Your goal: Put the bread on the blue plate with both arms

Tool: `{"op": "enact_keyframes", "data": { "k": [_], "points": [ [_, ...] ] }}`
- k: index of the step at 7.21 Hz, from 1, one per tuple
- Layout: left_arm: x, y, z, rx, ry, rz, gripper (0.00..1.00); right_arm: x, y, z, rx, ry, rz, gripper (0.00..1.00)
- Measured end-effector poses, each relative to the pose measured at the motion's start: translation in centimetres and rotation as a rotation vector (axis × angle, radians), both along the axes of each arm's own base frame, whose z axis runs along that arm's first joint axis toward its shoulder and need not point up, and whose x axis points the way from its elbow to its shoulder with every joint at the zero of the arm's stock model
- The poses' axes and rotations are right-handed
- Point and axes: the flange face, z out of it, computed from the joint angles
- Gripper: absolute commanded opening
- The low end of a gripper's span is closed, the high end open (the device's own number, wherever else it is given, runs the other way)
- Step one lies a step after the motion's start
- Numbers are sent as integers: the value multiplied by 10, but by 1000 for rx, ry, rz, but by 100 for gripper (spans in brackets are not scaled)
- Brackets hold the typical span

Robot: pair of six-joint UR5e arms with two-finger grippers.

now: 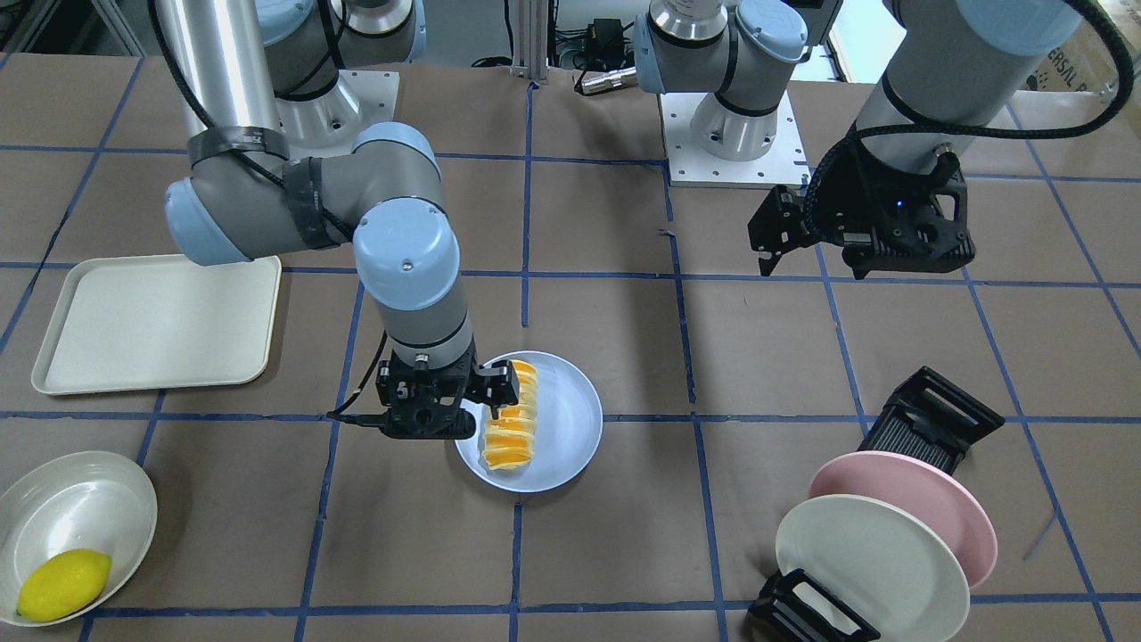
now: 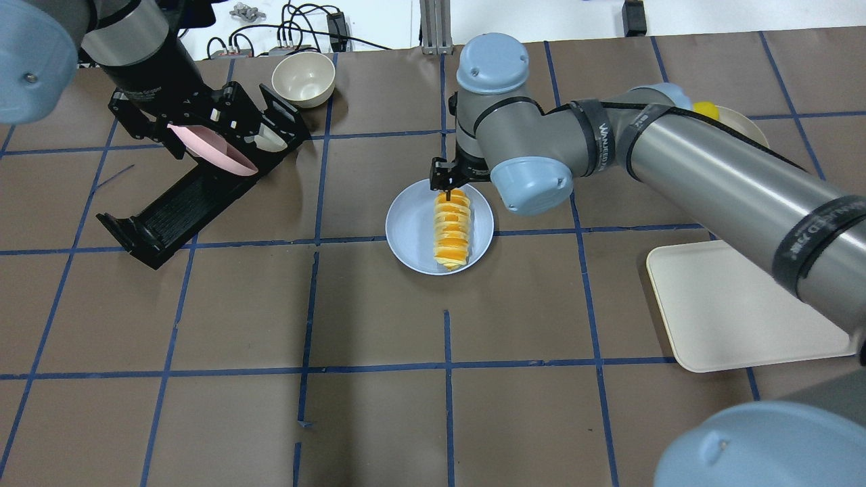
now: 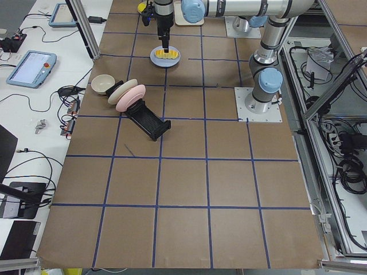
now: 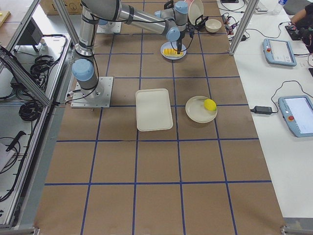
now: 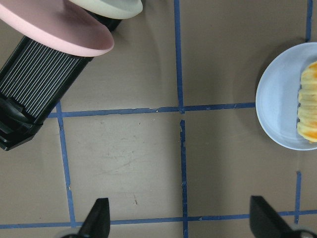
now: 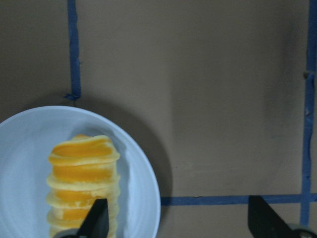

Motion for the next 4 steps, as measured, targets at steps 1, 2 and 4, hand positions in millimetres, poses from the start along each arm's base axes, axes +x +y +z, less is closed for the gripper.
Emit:
{"op": "enact_keyframes", "data": {
  "k": [1, 2, 4],
  "points": [
    [0, 1, 0, 0, 2, 4, 100, -23, -8, 2, -5, 30, 20, 100],
    [0, 1, 0, 2, 4, 6, 100, -45, -12, 7, -11, 50, 37, 100],
    [0, 2, -3, 7, 6, 7, 100, -75, -11, 26, -20, 78, 67, 97]
  ]
}}
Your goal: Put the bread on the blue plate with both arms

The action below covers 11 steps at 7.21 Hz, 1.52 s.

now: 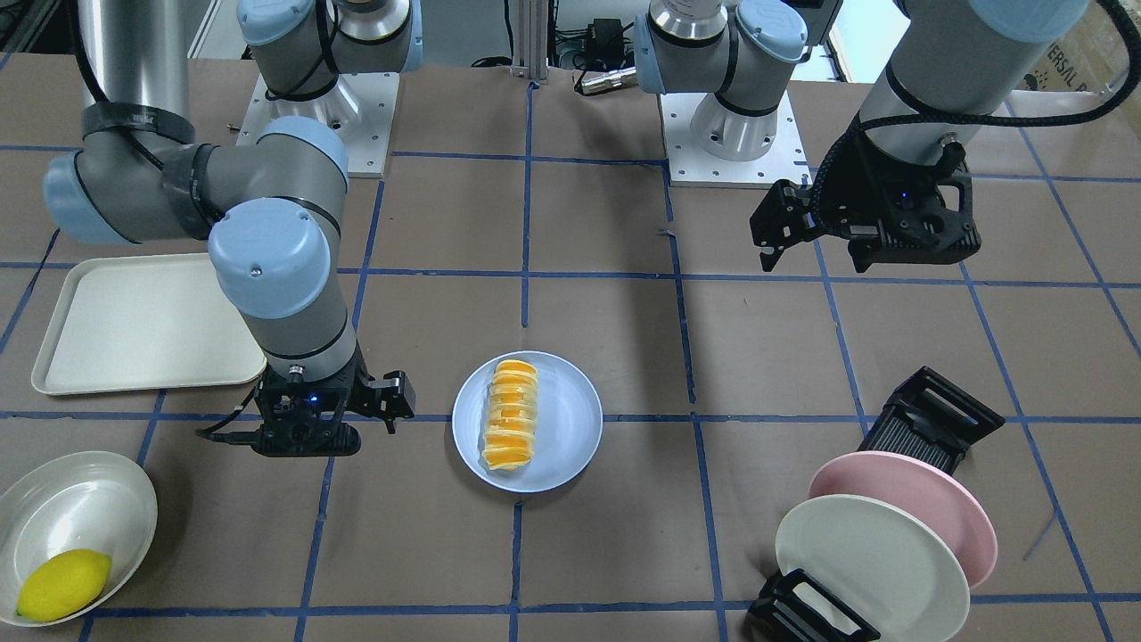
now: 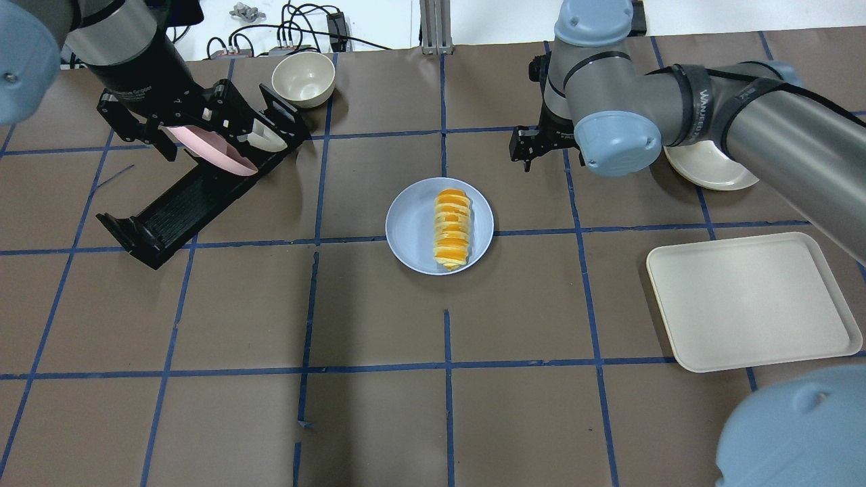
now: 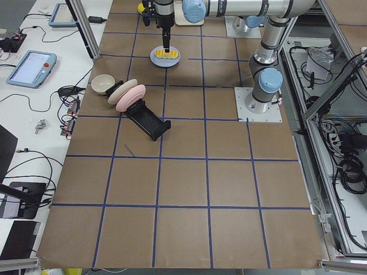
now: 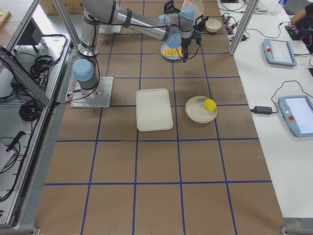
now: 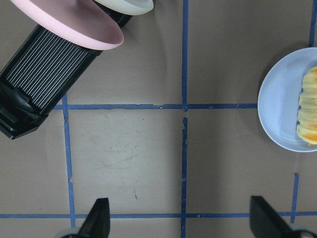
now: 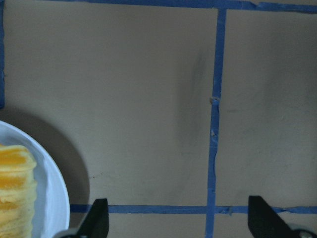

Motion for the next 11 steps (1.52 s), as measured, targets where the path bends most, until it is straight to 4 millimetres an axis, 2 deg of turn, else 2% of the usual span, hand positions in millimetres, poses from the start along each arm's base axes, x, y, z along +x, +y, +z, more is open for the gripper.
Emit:
{"op": "enact_keyframes", "data": {
  "k": [2, 4, 5, 8, 10, 11],
  "points": [
    [0, 1, -1, 3, 0, 0, 100, -31, 10, 27, 23, 41, 1, 98],
    [0, 1, -2, 4, -1, 0, 100, -68, 31, 60, 76, 57, -30, 97],
    [0, 1, -3, 6, -1, 0, 100, -77, 43, 76, 91, 59, -42, 97],
    [0, 3, -4, 8, 1, 0, 100, -78, 71, 104, 78, 49, -47, 99],
    [0, 3, -5, 10, 1, 0, 100, -76, 123, 104, 74, 46, -54, 100],
    [0, 3, -6, 12, 1, 0, 100, -74, 141, 107, 36, 43, -52, 100]
  ]
}}
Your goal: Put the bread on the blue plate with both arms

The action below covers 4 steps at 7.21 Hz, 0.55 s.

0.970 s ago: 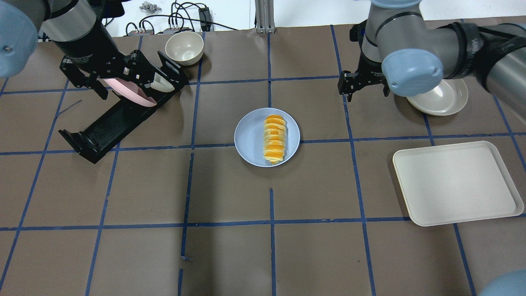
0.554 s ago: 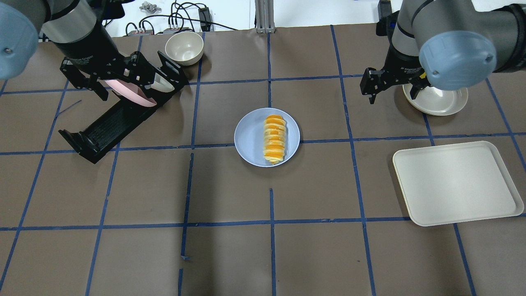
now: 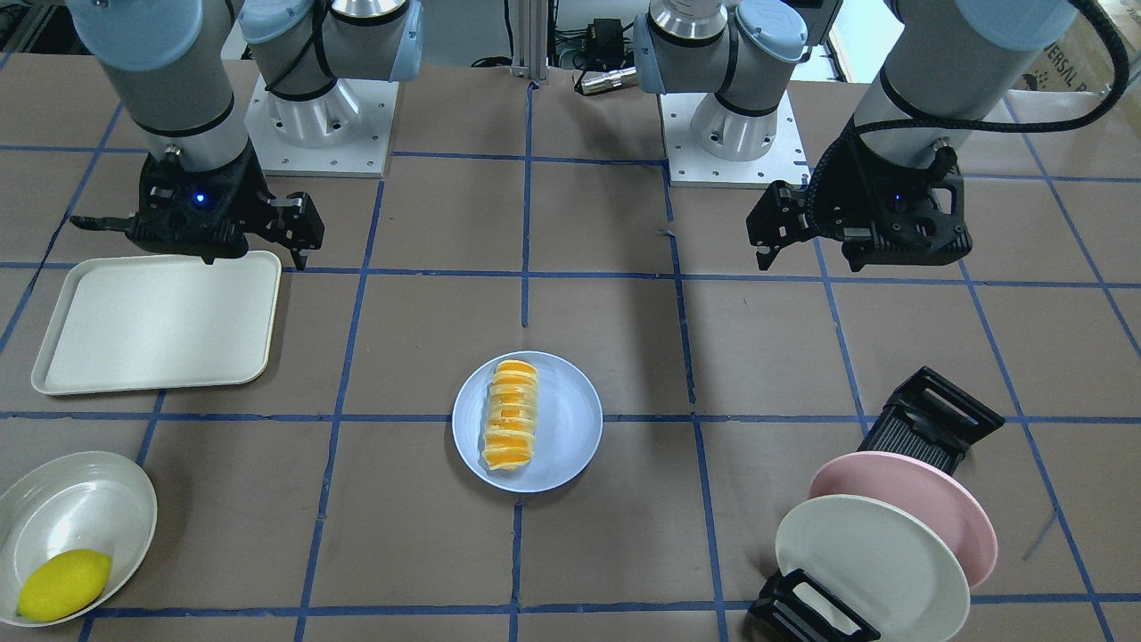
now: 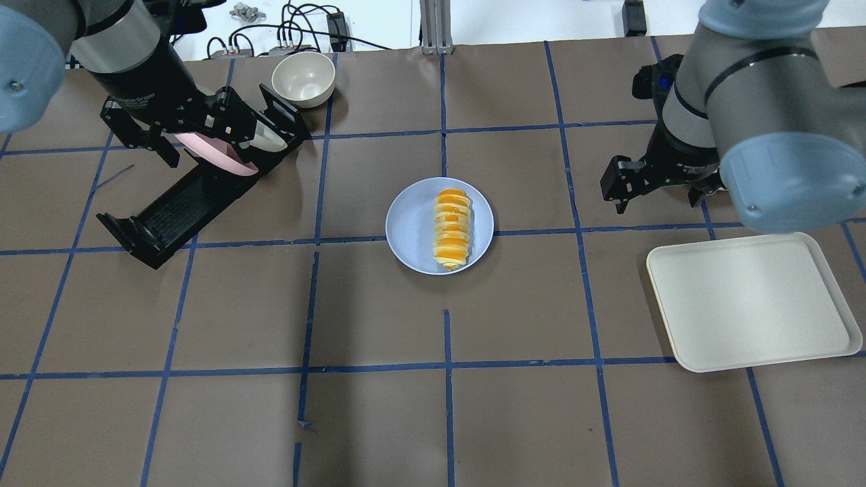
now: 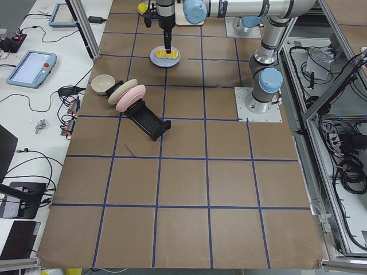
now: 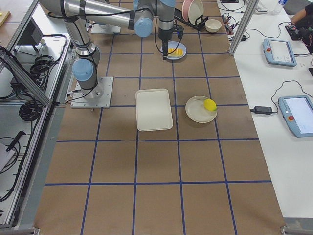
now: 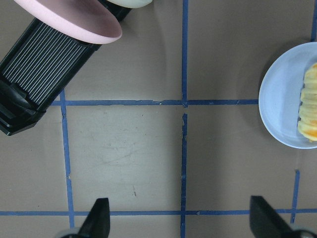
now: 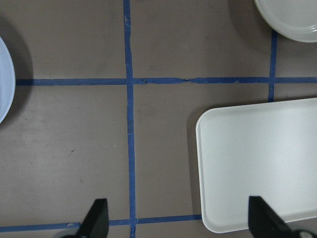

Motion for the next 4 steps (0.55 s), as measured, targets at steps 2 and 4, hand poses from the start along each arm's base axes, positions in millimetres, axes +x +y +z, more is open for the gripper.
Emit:
{"op": "enact_keyframes", "data": {
  "k": [2, 4],
  "points": [
    [0, 0, -1, 2, 0, 0, 100, 5, -5, 23, -87, -33, 4, 100],
    [-1, 0, -1, 2, 0, -1, 100, 12, -33, 52, -123, -91, 10, 100]
  ]
}}
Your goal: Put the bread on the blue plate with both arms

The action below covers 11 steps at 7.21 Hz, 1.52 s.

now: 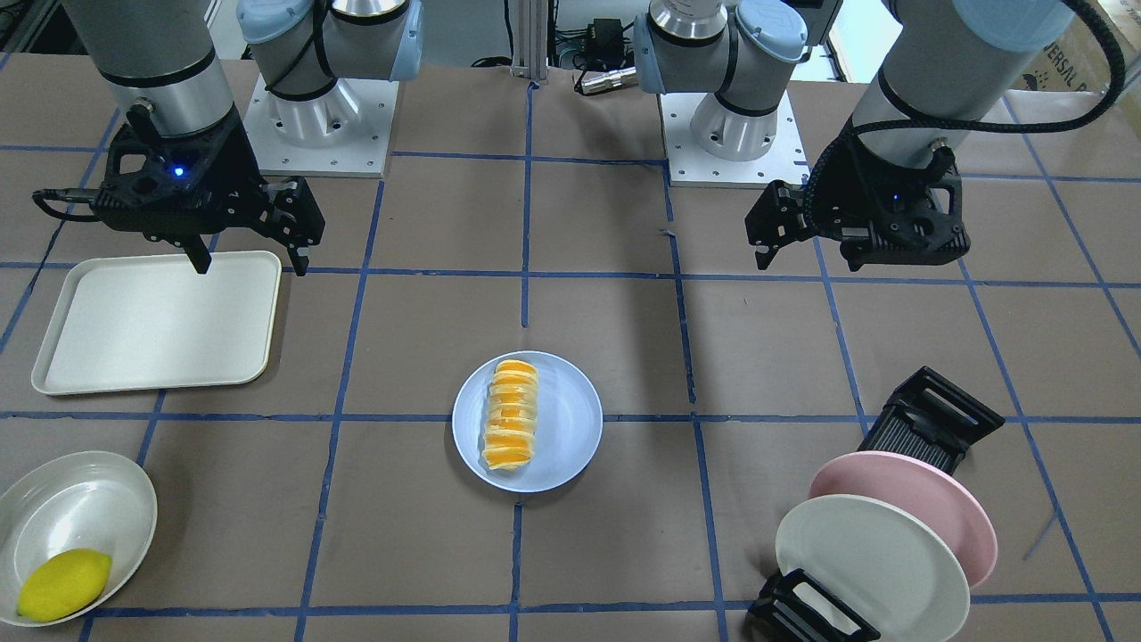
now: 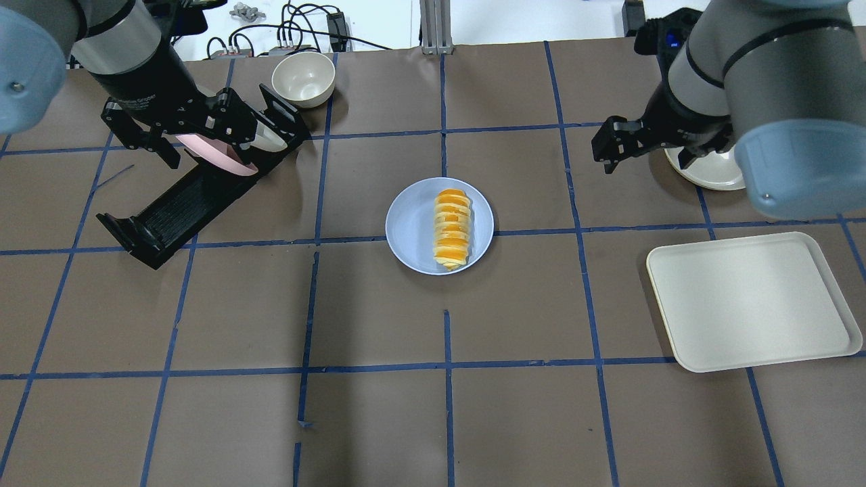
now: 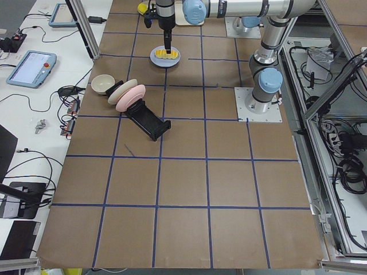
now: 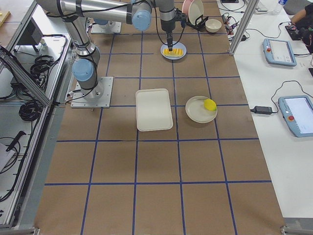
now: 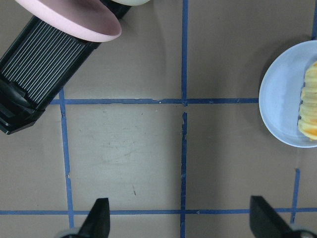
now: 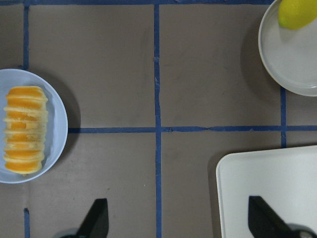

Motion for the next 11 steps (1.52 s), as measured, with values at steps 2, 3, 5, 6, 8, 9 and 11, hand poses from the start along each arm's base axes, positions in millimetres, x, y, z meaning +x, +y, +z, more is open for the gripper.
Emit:
{"op": "enact_keyframes", "data": {
  "k": [2, 3, 5, 6, 8, 9, 11],
  "points": [
    [0, 0, 0, -1, 0, 0, 100, 1, -7, 7, 6, -9, 2, 100],
    [0, 0, 0, -1, 0, 0, 100, 2, -7, 6, 10, -10, 2, 100],
    [0, 0, 0, -1, 0, 0, 100, 2, -6, -2, 28, -13, 4, 100],
    [0, 0, 0, -1, 0, 0, 100, 2, -5, -7, 37, -14, 5, 100],
    [0, 0, 0, -1, 1, 0, 100, 2, -4, -13, 44, -14, 8, 100],
    [0, 0, 0, -1, 1, 1, 100, 2, -4, -13, 44, -12, 12, 100],
    [0, -1, 0, -1, 1, 2, 100, 2, -4, -14, 43, -9, 19, 100]
  ]
}}
